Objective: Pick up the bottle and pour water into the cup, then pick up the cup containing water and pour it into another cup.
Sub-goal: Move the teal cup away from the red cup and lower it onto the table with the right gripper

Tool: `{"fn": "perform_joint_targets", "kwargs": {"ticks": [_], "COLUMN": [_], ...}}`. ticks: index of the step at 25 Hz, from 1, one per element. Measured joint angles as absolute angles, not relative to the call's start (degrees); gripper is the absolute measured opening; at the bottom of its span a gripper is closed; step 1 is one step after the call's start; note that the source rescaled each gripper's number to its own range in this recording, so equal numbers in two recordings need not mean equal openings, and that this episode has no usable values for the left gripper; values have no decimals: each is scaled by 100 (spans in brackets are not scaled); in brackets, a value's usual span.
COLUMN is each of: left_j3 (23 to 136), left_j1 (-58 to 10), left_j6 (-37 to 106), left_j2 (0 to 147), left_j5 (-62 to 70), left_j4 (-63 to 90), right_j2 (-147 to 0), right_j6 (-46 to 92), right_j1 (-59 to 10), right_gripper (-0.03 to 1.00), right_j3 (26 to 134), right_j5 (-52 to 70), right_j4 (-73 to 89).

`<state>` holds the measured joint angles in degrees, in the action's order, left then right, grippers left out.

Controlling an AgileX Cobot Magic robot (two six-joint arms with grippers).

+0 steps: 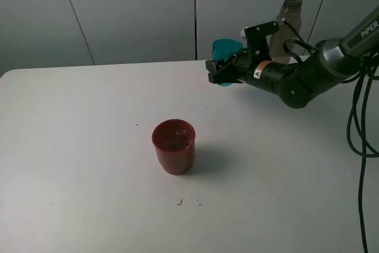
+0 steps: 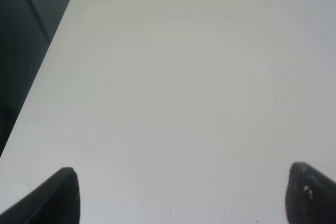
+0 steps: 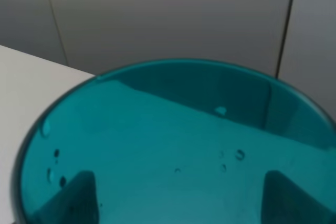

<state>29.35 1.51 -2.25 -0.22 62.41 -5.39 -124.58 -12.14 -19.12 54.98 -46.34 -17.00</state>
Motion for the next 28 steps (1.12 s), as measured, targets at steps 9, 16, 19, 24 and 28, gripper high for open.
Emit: {"fn": "perform_joint_targets", "kwargs": {"ticks": [9,16,19,24,28], "left_j3": [2935,2935,2935,2935,2935], "left_j1": [151,151,151,151,151], "left_j6": [-225,-225,-225,-225,-225], "left_j2": [-22,-22,-22,-22,-22], "left_j5": [6241,6241,6241,6241,6241], "left_j4": [-539,-539,-539,-539,-539], "right_j2": [-13092,-13331,-13365,-13365,-13365], "right_j6": [-980,-967,-967,-963,-963], "right_j1": [-1893,-1893,-1893,-1893,-1893], "right_gripper": [4,4,4,4,35], "right_j3": [6031,6189,6198,6198,6198], "right_j5": [-4646,-4730,-4730,-4730,-4718], "right_j4": [-1586,-1575,-1575,-1562,-1562]}}
